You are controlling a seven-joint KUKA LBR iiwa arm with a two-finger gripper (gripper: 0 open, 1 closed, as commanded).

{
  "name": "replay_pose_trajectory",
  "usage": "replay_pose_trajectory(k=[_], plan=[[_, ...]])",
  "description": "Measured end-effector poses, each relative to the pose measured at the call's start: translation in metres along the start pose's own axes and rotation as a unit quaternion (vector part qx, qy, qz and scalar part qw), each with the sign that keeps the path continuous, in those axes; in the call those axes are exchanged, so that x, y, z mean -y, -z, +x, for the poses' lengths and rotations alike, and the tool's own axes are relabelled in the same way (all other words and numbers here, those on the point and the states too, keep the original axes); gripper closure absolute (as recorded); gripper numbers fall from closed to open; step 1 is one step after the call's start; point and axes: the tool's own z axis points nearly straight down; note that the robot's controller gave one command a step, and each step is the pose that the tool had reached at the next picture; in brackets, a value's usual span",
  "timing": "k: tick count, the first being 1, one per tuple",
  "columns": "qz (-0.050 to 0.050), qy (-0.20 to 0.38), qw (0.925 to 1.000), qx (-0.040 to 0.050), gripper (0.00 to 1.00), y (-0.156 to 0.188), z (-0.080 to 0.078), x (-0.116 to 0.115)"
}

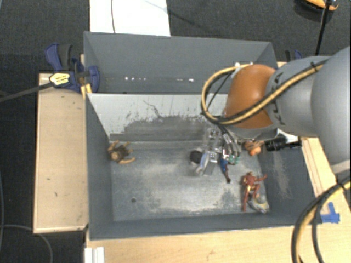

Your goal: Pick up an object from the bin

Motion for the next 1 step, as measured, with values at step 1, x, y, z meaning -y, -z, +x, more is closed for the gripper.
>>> replay_pose_trajectory(k=[1], plan=[[0.0, 0.089, 0.996, -0.0007, 1.0, -0.0202, -0.0032, 0.0045]])
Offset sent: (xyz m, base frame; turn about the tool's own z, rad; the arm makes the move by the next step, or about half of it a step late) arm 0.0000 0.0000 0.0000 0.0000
